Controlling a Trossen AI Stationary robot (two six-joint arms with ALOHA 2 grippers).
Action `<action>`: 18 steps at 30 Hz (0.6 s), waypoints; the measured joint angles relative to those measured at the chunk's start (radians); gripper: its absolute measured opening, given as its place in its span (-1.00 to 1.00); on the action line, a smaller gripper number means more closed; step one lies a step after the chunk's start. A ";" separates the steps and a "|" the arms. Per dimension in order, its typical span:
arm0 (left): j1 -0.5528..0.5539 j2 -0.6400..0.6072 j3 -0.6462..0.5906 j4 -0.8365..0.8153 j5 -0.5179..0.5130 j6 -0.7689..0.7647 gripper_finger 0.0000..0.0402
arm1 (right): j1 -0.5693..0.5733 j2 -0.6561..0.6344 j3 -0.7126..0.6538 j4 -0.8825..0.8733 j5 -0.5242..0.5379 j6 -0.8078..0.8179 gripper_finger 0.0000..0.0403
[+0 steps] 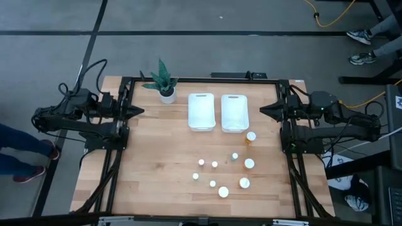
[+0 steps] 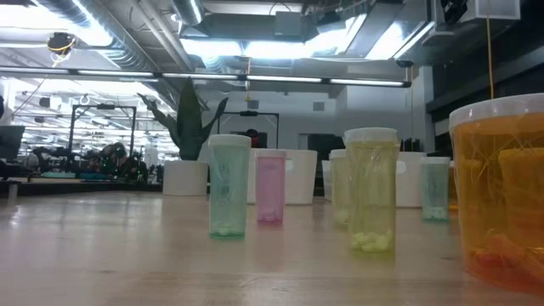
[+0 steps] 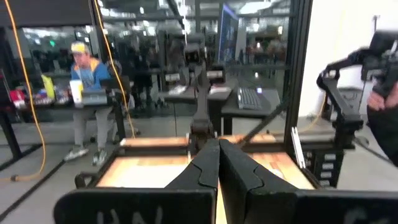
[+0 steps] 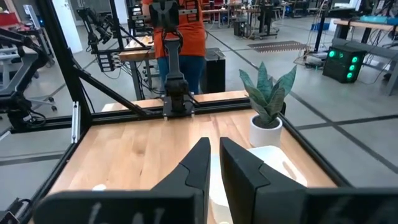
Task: Pick and place medicine bottles into bin by pill shape (circle, oval)
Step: Put the purple pill bottle into the left white bin
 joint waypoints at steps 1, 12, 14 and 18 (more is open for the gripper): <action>0.000 0.009 0.000 0.031 -0.009 -0.001 -1.00 | 0.000 0.000 0.000 -0.008 0.000 0.002 -0.80; 0.000 0.251 0.001 0.207 -0.121 0.036 -1.00 | 0.000 0.000 0.000 -0.058 0.000 0.001 -0.80; 0.000 0.308 0.001 0.239 -0.067 0.063 -1.00 | 0.000 0.000 0.000 -0.058 0.000 0.001 -0.80; 0.000 0.402 0.000 0.298 -0.036 0.071 -1.00 | 0.000 0.000 0.000 -0.058 0.000 0.000 -0.80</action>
